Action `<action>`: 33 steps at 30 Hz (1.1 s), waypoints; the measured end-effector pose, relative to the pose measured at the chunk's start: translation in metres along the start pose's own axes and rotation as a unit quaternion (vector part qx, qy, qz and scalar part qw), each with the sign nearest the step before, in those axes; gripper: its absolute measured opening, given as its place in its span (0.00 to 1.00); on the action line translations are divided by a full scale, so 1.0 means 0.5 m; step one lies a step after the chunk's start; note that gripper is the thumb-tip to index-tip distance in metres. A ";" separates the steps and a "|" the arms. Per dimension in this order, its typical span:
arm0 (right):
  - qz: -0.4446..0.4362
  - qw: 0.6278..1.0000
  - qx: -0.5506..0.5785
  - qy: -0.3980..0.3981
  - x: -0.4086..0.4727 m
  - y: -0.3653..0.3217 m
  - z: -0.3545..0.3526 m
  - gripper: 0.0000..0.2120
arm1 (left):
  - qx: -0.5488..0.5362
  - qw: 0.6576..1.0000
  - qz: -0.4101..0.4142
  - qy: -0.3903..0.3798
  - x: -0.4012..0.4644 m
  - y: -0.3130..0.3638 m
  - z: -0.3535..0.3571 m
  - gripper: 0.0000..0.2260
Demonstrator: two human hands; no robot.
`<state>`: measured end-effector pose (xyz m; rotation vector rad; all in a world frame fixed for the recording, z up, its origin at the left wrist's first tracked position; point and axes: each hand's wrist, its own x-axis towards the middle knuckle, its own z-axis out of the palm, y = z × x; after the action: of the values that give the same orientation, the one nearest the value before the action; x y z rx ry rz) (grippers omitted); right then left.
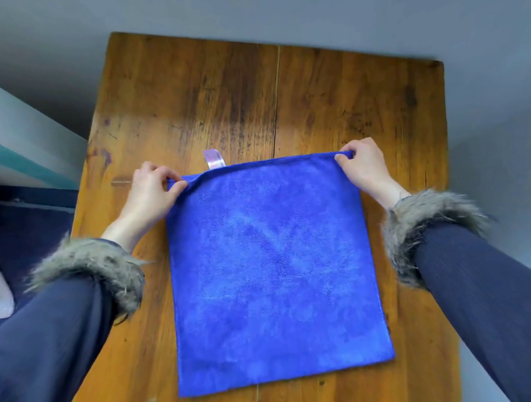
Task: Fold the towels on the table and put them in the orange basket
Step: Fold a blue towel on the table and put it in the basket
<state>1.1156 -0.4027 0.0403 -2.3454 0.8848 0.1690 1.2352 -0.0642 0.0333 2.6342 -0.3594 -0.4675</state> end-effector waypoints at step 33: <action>0.001 0.999 0.020 -0.025 -0.172 -0.061 -0.178 0.07 | -0.141 0.986 -0.008 -0.090 -0.034 0.055 -0.198 0.04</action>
<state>1.0606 -0.3900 0.1545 -2.2929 0.8580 0.2077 1.2522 -0.0457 0.1345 2.3285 -0.3043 -0.7096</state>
